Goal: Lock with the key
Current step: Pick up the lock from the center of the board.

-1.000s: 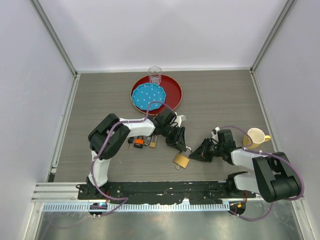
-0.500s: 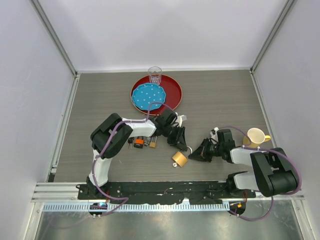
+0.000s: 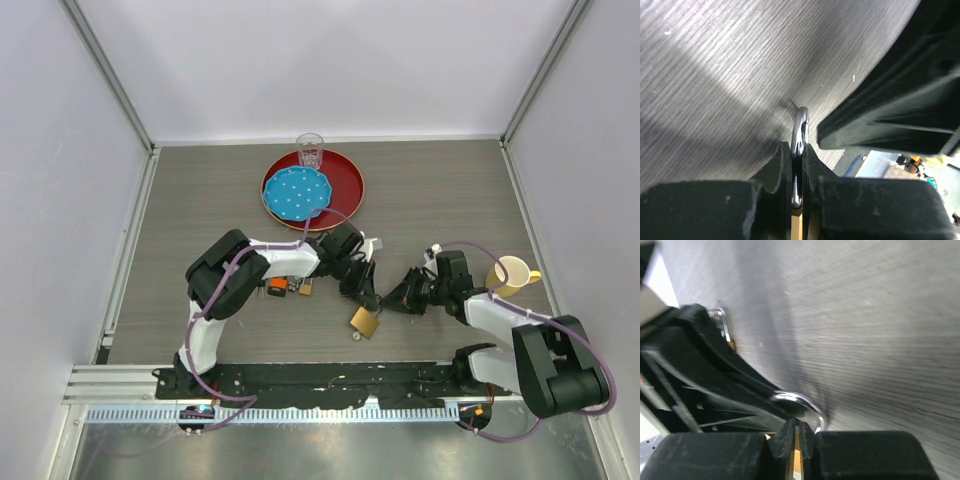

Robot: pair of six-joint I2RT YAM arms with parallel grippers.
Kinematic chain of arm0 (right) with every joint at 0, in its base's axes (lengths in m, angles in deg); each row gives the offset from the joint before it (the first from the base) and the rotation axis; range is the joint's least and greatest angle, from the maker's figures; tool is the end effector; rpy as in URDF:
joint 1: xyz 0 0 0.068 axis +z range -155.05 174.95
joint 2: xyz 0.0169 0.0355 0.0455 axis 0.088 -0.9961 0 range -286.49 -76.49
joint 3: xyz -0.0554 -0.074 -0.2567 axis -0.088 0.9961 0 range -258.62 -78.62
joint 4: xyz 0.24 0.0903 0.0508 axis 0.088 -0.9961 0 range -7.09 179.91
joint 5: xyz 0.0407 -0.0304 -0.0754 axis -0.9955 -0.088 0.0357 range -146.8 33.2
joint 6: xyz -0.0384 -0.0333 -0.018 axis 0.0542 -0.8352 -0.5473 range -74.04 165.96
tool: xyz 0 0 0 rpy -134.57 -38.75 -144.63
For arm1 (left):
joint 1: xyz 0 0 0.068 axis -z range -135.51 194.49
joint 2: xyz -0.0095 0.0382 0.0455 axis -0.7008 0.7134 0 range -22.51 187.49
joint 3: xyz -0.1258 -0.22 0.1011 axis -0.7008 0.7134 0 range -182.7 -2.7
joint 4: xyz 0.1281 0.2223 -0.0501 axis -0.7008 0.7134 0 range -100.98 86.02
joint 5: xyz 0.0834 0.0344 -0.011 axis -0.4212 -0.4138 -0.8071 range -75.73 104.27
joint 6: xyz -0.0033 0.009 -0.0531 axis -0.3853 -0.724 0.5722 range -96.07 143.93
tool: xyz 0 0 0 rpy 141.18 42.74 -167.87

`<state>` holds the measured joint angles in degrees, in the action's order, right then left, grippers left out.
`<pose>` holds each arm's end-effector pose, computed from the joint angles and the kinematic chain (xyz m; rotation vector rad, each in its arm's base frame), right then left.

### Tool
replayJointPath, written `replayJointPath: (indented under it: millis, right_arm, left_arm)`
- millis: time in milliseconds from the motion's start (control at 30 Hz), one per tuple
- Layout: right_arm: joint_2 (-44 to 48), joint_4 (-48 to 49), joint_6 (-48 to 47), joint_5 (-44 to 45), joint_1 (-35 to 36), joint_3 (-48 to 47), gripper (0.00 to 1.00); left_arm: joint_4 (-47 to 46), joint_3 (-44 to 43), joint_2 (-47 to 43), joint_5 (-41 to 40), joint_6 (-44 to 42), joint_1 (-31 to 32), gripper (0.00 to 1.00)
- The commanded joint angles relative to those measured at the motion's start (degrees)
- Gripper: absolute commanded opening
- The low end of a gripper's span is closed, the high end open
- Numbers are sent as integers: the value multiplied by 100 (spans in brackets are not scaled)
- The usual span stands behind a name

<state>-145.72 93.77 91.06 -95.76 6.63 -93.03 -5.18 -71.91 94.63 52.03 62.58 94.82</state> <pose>0.1723 0.0584 0.1157 0.4328 2.5693 1.2403 0.2446 -0.3291 0.1244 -0.6002 -2.7685 1.3331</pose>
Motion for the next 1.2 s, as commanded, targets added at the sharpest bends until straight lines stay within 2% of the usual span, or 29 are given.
replayJointPath:
  millis: [0,67,100,167,333,567,667,833,967,1167]
  right_arm:
    - [760,-350,-212,169,1,-552,17]
    - [989,-699,-256,187,1,-694,21]
    - [1112,-807,-282,222,1,-860,28]
    - [1429,-1105,-335,257,1,-1027,37]
    - [1825,-1633,-432,266,9,-1678,51]
    - [2010,-1547,-564,-321,9,-2267,75]
    - [2019,-1081,-538,-945,1,-2355,79]
    - [1879,-659,-581,-1587,18,-2443,78]
    - [1869,-273,-494,-2061,62,-2426,76]
    - [1852,-17,-581,-2256,492,-2566,72]
  left_arm:
    - [641,-338,-428,-391,-218,118,0]
    - [808,-487,-578,-532,-288,92,0]
    - [843,-514,-761,-663,-314,91,0]
    - [896,-593,-1103,-778,-358,74,0]
    - [853,-567,-1904,-1025,-341,-23,0]
    - [992,-339,-3012,-797,-341,-225,0]
    - [1387,-347,-3373,-673,-524,-313,0]
    - [2082,-348,-3847,-445,-877,-339,0]
    - [2145,-225,-4111,-94,-921,-339,0]
    - [2030,-101,-4296,355,-877,-330,0]
